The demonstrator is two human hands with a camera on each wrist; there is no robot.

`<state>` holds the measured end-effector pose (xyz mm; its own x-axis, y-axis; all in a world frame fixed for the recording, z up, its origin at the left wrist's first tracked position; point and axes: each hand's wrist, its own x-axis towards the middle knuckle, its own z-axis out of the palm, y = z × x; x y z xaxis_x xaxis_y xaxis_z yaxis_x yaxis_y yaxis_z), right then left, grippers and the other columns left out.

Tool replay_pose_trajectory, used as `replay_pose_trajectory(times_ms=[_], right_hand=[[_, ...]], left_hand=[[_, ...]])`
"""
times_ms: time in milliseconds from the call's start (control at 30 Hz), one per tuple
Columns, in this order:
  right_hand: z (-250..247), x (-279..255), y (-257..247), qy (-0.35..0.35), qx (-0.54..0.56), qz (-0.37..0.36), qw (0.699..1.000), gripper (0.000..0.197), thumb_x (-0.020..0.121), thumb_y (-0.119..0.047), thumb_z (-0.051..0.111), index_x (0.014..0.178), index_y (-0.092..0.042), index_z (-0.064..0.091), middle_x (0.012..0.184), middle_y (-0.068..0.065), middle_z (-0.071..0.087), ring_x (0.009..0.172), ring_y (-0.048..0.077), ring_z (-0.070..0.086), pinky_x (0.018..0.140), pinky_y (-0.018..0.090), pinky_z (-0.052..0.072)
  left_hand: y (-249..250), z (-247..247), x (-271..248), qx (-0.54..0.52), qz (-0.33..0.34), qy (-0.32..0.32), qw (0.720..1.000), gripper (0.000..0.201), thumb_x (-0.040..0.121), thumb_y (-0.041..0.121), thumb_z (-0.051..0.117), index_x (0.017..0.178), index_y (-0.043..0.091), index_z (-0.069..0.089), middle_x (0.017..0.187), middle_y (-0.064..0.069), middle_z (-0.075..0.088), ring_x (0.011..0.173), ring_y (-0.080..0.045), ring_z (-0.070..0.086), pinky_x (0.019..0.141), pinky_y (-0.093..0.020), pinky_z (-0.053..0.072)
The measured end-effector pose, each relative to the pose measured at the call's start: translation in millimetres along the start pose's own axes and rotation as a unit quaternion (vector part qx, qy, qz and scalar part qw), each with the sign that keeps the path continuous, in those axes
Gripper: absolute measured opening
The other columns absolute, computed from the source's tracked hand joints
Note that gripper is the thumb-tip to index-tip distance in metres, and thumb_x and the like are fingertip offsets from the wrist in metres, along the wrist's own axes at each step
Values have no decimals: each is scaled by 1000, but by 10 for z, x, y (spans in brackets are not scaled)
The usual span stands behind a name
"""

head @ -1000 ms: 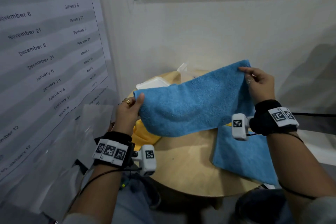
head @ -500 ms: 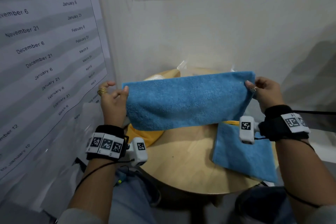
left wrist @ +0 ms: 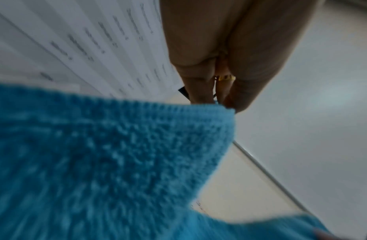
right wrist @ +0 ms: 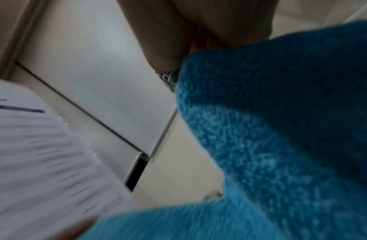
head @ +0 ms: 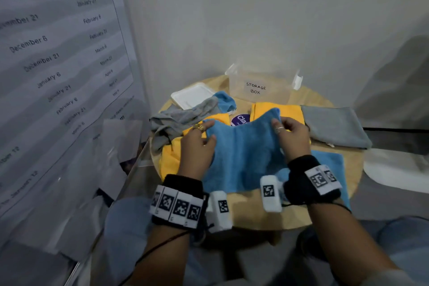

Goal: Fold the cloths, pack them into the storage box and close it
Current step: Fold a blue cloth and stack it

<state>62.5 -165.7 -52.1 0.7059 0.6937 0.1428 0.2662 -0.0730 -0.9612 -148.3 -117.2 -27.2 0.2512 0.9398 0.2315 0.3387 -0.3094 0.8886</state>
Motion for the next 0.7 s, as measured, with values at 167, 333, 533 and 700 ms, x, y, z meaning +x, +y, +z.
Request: replay_pose_trajectory(times_ms=[167,333,533,700], right_hand=[[308,-471,-343,-100,58,-71,991,14,87,-20,63,97,-18,72,82,6,70,77,24,65,73,45,55],[342,-639,-363,-152,-5,-165,974,19,85,-8,64,101,-14,71,69,14,54,68,17,46,67,33,41],[304,-654,-317,-292,-54,-203,933,29,86,-6,60,114,-9,65,79,0,53,73,-2,49,69,10,39],[127,-361,-295,-175,-67,-170,968,50,79,-6,70,125,-18,55,107,-6,46,96,7,49,83,24,46]], left_hand=[[184,213,-139,-51,33,-3,998,25,95,17,52,115,13,66,52,9,47,50,-5,41,57,-38,50],[199,178,-169,-76,30,7,997,25,94,25,54,104,10,71,61,7,61,55,2,50,59,-30,47],[150,140,-127,-66,17,41,997,30,83,37,69,94,9,74,55,-14,61,49,-13,48,53,-38,47],[92,-43,-63,-69,24,15,997,13,89,26,63,82,17,69,71,4,67,70,-13,63,69,-35,52]])
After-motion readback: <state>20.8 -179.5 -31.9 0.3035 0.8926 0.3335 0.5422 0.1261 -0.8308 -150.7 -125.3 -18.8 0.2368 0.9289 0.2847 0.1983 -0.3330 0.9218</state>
